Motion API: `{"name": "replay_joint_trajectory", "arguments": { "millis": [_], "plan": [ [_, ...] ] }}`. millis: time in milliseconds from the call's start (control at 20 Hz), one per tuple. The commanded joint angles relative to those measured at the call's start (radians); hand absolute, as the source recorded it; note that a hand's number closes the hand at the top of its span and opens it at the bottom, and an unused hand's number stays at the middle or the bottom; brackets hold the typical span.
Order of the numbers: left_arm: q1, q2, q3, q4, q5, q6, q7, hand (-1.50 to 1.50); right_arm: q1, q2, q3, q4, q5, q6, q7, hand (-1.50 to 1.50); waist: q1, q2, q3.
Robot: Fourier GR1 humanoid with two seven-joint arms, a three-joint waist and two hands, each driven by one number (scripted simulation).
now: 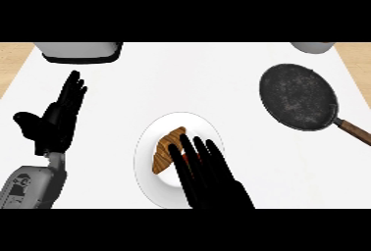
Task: Pick the tomato from the plate and place it in the pan
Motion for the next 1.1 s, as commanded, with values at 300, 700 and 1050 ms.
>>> {"name": "replay_joint_trajectory", "arguments": {
  "millis": [300, 700, 1050],
  "plan": [
    [-0.022, -0.031, 0.016, -0.080, -0.045, 0.013, 0.104, 0.00, 0.070, -0.053, -0.073, 0.150, 0.018, -0.127, -0.068, -1.50, -0.001, 0.001, 0.001],
    [-0.001, -0.031, 0.087, -0.005, -0.051, -0.070, 0.013, 0.00, 0.029, -0.007, -0.130, 0.236, -0.049, -0.030, -0.137, -1.50, 0.000, 0.001, 0.000],
    [-0.030, -0.092, 0.068, 0.028, -0.108, -0.049, 0.008, 0.00, 0.023, 0.036, -0.079, 0.330, -0.009, -0.047, -0.139, -1.50, -0.002, 0.001, 0.000]
  ]
}}
